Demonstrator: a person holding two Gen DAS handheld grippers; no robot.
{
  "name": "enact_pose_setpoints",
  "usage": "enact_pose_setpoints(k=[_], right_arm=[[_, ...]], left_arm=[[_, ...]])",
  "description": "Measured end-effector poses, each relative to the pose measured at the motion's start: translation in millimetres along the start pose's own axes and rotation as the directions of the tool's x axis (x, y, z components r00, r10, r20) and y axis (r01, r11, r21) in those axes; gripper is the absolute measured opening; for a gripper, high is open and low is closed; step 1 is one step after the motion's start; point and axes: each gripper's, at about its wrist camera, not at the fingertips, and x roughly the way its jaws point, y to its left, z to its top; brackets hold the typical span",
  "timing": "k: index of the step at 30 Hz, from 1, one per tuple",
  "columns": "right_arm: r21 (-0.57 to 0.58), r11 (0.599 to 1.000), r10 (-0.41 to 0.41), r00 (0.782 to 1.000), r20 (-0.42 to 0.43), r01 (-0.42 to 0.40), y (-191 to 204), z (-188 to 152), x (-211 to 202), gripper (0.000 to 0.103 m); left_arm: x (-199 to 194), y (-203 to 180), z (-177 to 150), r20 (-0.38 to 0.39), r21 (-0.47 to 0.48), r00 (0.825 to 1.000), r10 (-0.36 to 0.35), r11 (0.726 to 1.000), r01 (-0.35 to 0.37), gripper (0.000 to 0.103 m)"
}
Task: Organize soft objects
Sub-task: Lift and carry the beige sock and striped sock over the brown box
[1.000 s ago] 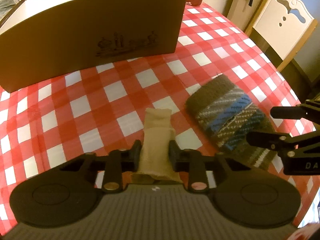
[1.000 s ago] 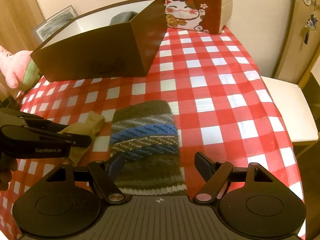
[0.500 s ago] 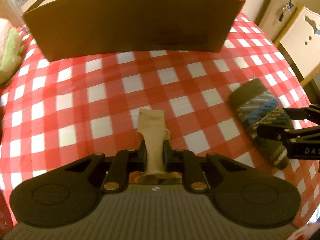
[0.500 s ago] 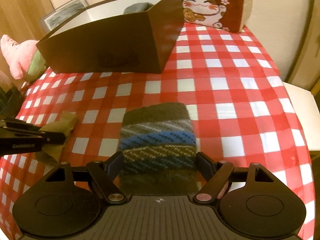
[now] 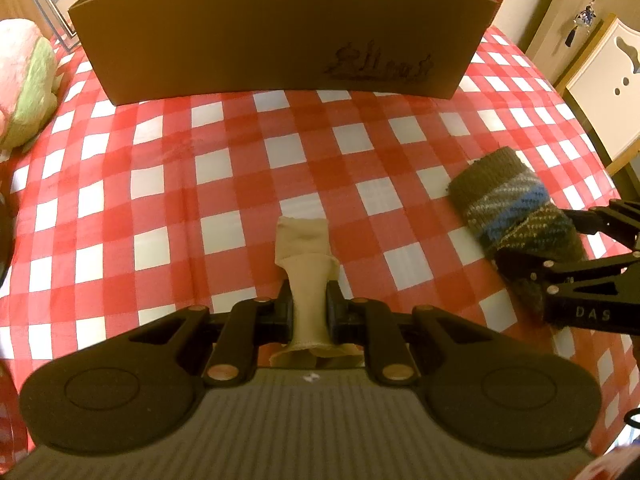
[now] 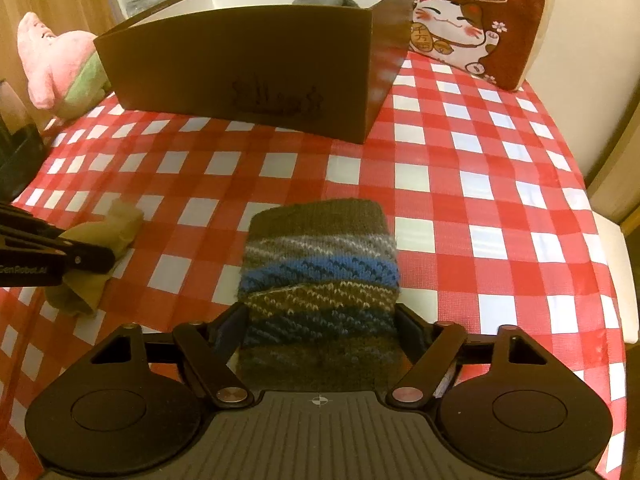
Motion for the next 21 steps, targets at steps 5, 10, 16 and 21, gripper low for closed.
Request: enact_pose_setpoints(k=[5,10,16,21], right_arm=[[-0.012,0.999,0.032,0.999,0.006,-0.032,3,1,-4,0.045],[-0.020,0.998,0.061,0.998,0.001,-0.061,9,0,-5,0.030],[-0.023,0.998,0.066,0.998,-0.001,-0.066,12,-1,-5,0.027],[-0.029,0.997,0.070,0.998,-0.003,-0.070,16,-3,-6,0.025]], left_arm=[[0,-1,-1,0.001,0.006,1.000,0.001,1.000,-0.001,0.015],[-2,-2,-2,0.001,0.010,1.000,0.002,1.000,-0.002,0.015],[-5,2,-7,0.001,0.006,1.000,0.005,1.000,-0.005,0.015],[-7,3,-9,0.003,0.003,1.000,0.007,1.000,-0.007,0.015]])
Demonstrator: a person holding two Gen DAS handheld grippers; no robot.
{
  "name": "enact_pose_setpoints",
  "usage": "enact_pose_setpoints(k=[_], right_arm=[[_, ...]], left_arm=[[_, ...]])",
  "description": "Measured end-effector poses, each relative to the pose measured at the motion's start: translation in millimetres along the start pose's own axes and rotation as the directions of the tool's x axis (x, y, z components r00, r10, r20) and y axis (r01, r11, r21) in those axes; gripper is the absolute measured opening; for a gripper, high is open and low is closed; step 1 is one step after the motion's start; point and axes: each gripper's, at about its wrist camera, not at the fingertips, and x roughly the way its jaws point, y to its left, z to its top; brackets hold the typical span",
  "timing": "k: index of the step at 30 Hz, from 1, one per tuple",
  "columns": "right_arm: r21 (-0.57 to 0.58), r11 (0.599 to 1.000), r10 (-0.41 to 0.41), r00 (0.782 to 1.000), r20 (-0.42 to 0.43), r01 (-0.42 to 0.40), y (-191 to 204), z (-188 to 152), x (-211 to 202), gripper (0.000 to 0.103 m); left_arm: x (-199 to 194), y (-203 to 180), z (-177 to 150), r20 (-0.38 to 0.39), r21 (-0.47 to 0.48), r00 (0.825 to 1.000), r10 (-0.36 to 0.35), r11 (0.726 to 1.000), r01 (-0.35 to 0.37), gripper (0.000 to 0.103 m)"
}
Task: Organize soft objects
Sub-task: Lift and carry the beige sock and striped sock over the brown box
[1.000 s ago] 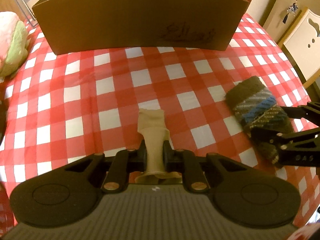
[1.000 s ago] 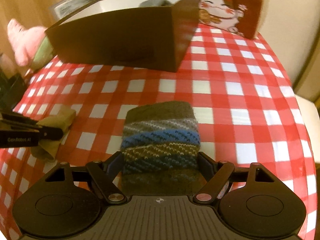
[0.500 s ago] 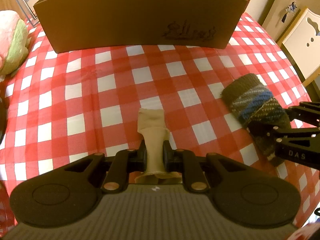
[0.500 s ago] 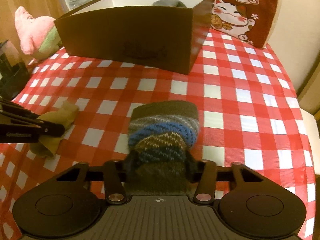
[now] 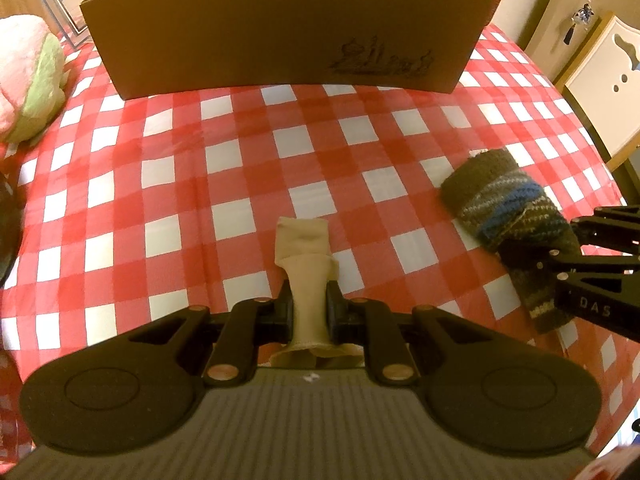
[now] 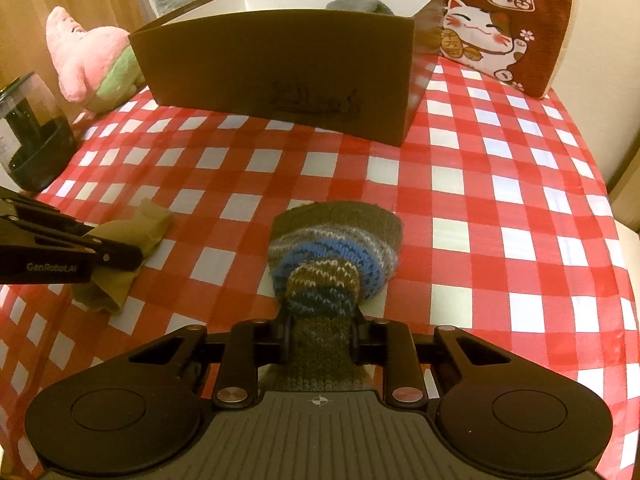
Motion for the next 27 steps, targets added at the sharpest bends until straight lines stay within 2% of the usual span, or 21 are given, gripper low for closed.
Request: enact_pose_setpoints(k=[6,13,27], right_arm=[[-0.006,1.000,0.008,1.000,-0.006,-0.008,5,-3,-2,0.025],[-0.015,0.999,0.031,0.999,-0.007,-0.031,11,-4,-6,0.024],[-0.024,0.998,0.063,0.997,0.039,-0.062,19,5,-24,0.024]], left_arm=[[-3,2,-3,0.001,-0.004,1.000,0.003,1.000,-0.003,0.014],[-11,4,-4,0.015,-0.008,1.000,0.002,1.000,-0.001,0.008],[-28,7,-6,0.052,-0.027,0.999,0.000,1.000,0.002,0.008]])
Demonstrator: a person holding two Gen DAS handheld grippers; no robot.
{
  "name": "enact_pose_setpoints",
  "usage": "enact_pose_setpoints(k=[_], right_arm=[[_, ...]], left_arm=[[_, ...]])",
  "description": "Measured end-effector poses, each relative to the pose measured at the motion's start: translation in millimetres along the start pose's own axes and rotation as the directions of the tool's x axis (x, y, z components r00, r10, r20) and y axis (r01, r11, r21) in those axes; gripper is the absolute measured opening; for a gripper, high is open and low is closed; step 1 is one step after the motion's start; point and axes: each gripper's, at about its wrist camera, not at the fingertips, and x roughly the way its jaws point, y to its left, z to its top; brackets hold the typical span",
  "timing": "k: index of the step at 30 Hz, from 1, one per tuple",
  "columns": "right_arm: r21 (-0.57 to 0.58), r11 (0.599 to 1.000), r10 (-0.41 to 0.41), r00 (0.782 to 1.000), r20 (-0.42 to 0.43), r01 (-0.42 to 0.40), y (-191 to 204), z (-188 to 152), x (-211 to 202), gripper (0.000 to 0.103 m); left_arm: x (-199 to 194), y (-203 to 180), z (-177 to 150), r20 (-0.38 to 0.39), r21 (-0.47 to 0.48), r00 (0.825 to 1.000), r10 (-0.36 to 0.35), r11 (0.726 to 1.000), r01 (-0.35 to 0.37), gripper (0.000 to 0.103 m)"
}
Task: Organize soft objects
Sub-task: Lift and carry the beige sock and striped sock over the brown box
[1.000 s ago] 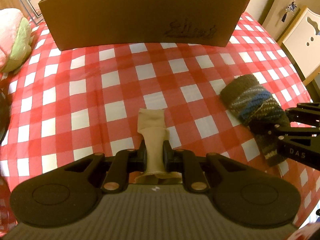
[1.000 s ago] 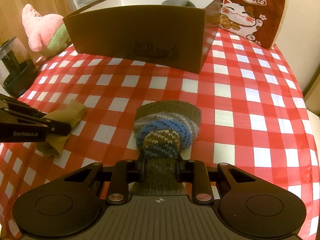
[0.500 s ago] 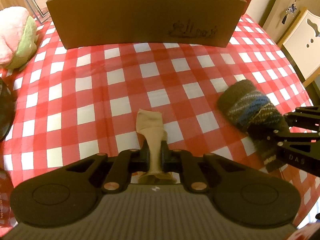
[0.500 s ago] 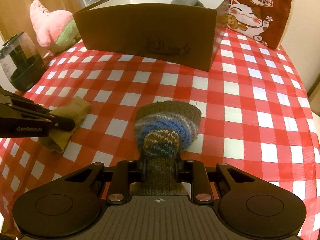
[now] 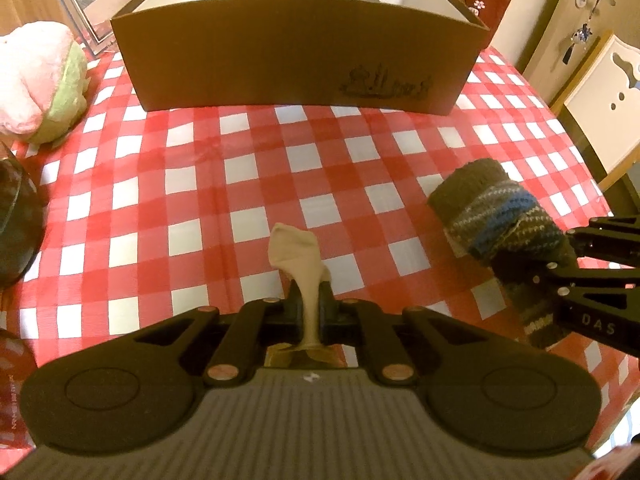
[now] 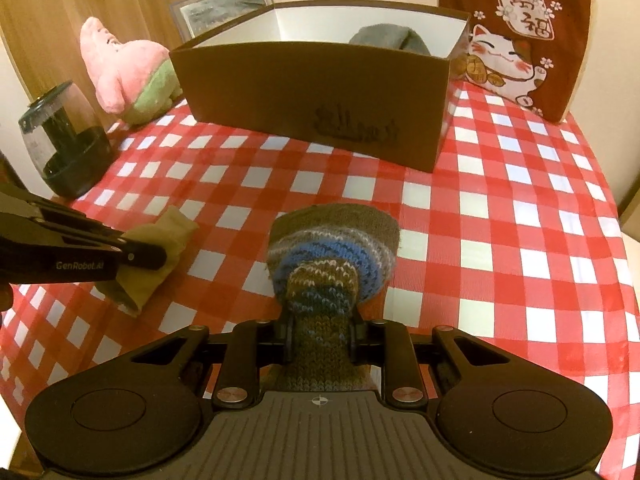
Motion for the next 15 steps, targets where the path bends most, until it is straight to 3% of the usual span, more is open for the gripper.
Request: enact_pose_setpoints(k=[15], right_arm=[[-0.017,0.999,0.028,0.999,0.037,-0.027,4,12,-10,0.024]], left_arm=[[-21,3,6,0.054,-0.014,0.999,0.003,1.000,-0.002,0.007]])
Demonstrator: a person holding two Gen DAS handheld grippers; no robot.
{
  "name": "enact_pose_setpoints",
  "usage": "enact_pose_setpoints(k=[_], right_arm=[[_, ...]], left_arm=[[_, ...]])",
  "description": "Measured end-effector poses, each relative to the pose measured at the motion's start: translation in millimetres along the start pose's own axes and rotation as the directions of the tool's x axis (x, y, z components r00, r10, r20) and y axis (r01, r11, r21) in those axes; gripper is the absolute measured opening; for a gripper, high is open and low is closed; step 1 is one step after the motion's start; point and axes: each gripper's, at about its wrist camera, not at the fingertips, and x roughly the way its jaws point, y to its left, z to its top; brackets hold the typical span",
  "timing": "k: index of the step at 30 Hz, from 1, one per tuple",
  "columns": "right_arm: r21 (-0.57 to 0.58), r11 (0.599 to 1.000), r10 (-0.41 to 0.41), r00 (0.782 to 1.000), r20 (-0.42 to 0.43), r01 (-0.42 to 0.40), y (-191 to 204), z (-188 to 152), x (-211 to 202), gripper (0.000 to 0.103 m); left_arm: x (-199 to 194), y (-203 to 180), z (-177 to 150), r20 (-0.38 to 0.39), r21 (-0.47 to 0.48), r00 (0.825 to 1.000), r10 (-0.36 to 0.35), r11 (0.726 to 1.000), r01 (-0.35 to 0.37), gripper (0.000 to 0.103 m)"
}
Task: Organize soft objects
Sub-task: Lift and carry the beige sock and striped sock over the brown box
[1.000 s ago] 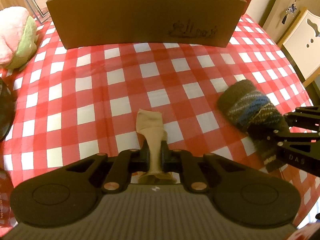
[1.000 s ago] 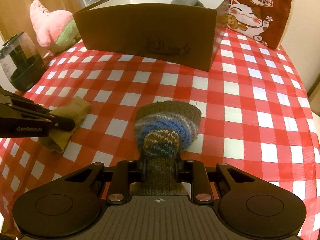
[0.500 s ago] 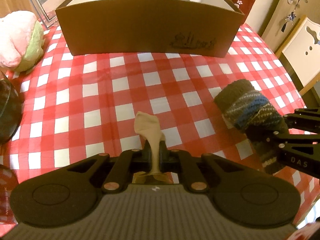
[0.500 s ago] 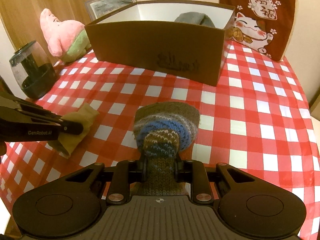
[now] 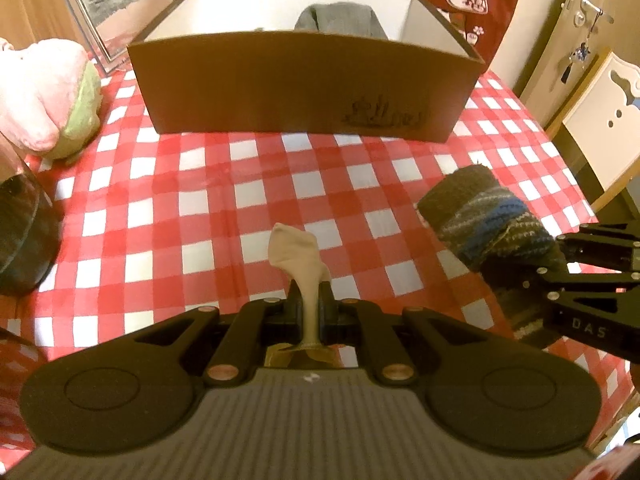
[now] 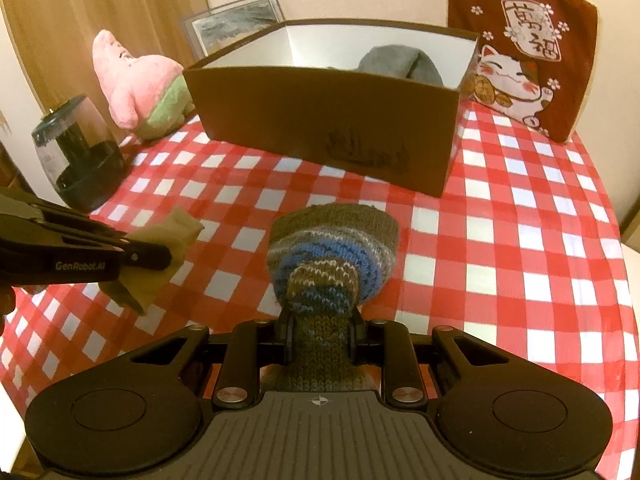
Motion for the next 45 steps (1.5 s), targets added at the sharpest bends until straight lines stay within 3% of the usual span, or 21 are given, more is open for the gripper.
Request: enact_pose_setpoints(k=[27,45], right_arm=[[-0.019,0.999,0.035,0.989,0.146,-0.032,-8,71,-23,0.024],[-0.024,0.998,0.058,0.972,0.230,-0.054,-26,162,-1,0.024]], left_arm=[[-44,6,72,0.188,0.040,0.982,-0.013,0.999,0.005,0.007],[-30,23,155,0.265,0.084,0.964,0.014,0.996,-0.037,0.007]])
